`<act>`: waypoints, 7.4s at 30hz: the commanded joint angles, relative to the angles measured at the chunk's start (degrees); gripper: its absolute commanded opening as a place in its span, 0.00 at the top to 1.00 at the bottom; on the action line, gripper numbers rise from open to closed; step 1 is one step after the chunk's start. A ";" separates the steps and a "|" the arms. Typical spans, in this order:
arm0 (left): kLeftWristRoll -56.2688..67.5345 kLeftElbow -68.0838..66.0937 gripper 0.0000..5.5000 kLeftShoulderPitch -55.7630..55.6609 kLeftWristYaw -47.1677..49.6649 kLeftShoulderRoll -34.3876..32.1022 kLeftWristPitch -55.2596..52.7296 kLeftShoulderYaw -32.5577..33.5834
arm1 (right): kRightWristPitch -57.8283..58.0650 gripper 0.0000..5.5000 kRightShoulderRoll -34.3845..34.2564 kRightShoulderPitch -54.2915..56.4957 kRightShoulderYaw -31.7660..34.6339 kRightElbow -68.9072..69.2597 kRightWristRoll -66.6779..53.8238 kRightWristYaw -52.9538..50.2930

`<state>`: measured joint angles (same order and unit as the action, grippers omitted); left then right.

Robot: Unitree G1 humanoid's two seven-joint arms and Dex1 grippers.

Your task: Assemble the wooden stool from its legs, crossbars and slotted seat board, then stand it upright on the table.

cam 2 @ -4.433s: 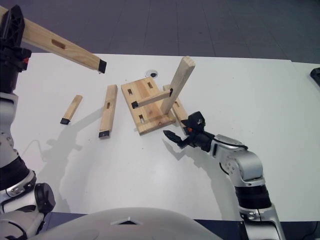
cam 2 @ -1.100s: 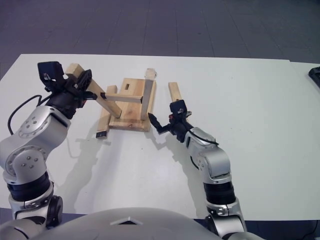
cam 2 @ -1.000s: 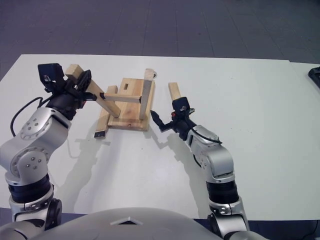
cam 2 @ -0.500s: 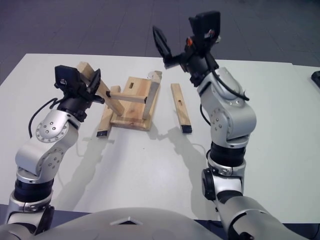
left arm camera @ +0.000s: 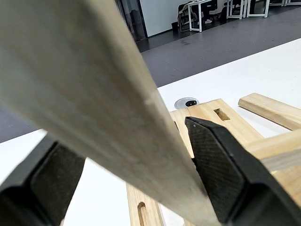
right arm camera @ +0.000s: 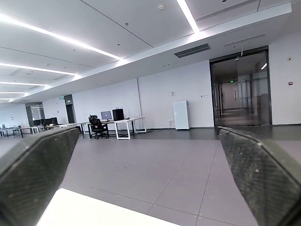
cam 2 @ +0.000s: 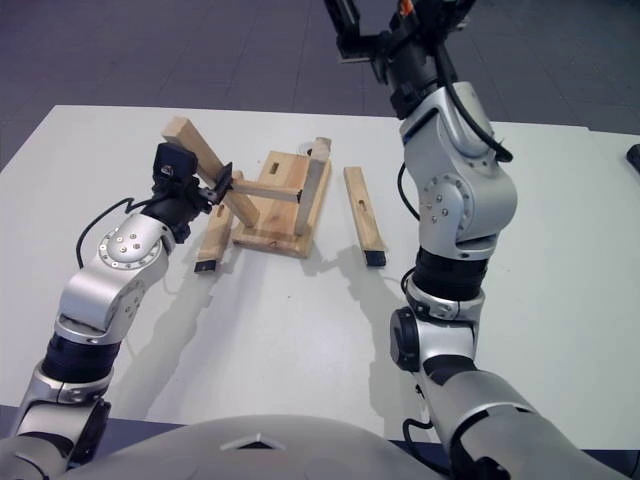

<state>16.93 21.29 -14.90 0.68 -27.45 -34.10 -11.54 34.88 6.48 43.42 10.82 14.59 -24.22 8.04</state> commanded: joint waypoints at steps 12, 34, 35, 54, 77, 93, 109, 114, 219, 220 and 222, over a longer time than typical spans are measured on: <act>2.20 1.97 0.02 6.50 -11.56 5.11 -3.25 -1.01 | -3.51 0.02 3.09 1.83 0.98 -5.13 -0.12 1.22; 27.27 -14.45 0.02 -33.16 -9.66 12.94 17.23 27.02 | -3.87 0.02 2.30 -1.50 0.64 -6.22 -1.36 0.80; 24.51 -14.53 0.02 -33.14 -10.50 12.23 16.14 24.16 | -3.90 0.02 2.34 -1.49 0.93 -6.02 -1.45 0.59; 2.23 -14.38 0.02 -19.90 -4.80 19.38 19.66 13.00 | -3.06 0.02 2.12 -3.51 1.81 -5.07 -2.05 -1.72; -17.84 8.50 0.02 -3.00 4.31 14.46 -9.53 8.61 | -2.76 0.02 -1.69 -16.55 -6.39 -1.54 21.15 -21.96; -27.25 2.82 0.02 -1.82 12.56 25.99 -15.69 10.14 | 3.94 0.02 -7.21 -19.73 0.77 -1.39 27.01 -32.39; -27.87 -0.14 0.02 -1.61 3.31 24.35 -9.73 2.95 | 3.02 0.02 -7.37 -19.04 -1.79 -0.02 28.41 -27.83; -27.41 1.88 0.02 -2.95 11.73 27.55 -8.68 16.84 | -4.95 0.02 0.18 -11.27 5.84 0.66 25.04 -24.87; -25.72 -6.67 0.02 -6.62 18.90 25.73 4.70 26.72 | 14.99 0.03 5.02 -12.24 -22.21 -0.68 -13.94 11.13; -25.75 -6.65 0.02 -6.58 18.86 25.68 4.67 26.80 | 17.24 0.03 2.46 -10.79 -23.31 -4.09 -11.78 7.48; -25.79 -6.91 0.02 -6.96 18.73 25.53 4.60 26.81 | 21.19 0.03 -2.72 -8.30 -23.57 -11.55 -8.99 1.44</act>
<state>-8.86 14.42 -22.00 19.52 -1.25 -28.92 15.31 52.28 7.72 32.15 -12.52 8.89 -35.24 14.49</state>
